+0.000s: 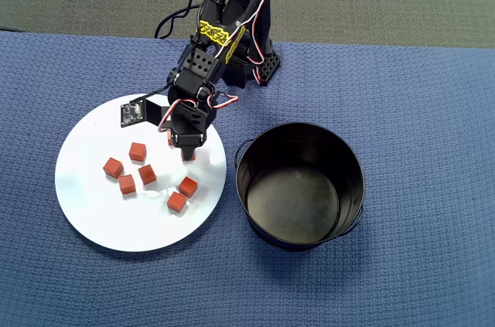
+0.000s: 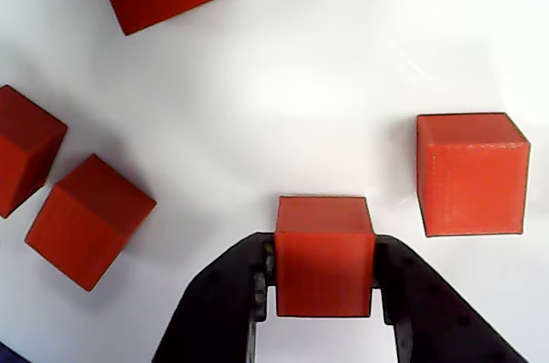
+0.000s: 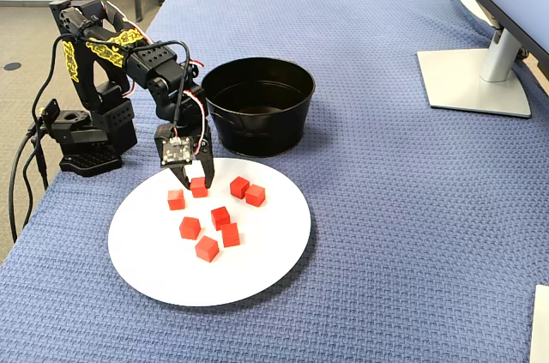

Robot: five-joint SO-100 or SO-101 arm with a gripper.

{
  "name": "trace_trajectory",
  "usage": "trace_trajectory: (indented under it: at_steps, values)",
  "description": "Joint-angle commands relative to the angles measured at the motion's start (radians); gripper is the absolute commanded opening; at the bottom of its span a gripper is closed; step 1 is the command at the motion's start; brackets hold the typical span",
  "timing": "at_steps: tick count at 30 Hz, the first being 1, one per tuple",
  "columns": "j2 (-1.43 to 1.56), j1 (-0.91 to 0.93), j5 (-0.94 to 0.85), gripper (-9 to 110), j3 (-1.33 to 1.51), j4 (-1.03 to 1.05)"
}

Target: Pick up the red cubes from the white plate and place them in the black recipient

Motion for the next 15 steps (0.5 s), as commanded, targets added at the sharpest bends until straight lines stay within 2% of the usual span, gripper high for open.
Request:
trace_trajectory:
  at_steps: [1,8,15]
  values:
    - [0.129,0.025,0.083,0,-0.124,0.121]
    - [0.318,-0.051,0.235,0,-0.351,0.380]
    - [0.336,-0.330,0.445,0,-0.632,0.506]
